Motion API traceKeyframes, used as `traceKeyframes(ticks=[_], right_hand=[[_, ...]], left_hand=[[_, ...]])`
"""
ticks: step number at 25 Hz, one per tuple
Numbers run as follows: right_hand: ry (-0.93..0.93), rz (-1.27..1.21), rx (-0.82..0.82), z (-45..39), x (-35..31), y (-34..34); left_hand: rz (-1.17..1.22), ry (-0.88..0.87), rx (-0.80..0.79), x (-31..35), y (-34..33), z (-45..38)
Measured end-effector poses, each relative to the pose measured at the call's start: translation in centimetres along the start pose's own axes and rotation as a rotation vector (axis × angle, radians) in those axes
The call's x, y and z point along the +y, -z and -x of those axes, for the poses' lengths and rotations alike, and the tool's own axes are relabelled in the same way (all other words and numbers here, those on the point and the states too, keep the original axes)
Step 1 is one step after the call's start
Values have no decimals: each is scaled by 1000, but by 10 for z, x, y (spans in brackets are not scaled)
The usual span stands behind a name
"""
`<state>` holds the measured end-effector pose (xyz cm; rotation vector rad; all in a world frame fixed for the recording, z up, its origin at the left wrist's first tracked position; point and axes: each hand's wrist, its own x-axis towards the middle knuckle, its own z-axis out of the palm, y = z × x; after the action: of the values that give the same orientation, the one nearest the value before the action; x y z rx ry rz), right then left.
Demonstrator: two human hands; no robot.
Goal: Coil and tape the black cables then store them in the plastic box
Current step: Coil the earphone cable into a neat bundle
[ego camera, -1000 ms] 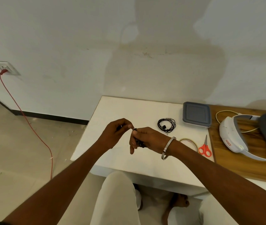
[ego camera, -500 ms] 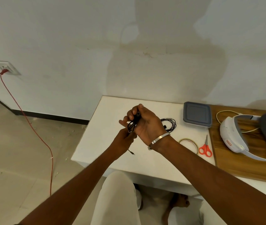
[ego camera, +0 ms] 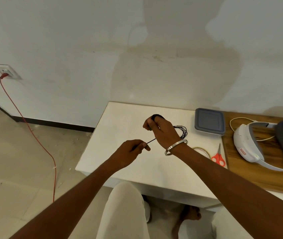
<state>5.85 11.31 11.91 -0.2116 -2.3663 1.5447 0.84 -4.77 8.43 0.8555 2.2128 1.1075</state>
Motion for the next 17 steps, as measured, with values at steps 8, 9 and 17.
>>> traceKeyframes(ticks=[8, 9, 17], right_hand=[[-20, 860, -529, 12, 23, 14], [-23, 861, -557, 14, 24, 14], [75, 1037, -770, 25, 21, 2]], left_hand=[[-43, -12, 57, -7, 29, 0], [-46, -15, 56, -7, 31, 0], [142, -52, 79, 0, 31, -3]])
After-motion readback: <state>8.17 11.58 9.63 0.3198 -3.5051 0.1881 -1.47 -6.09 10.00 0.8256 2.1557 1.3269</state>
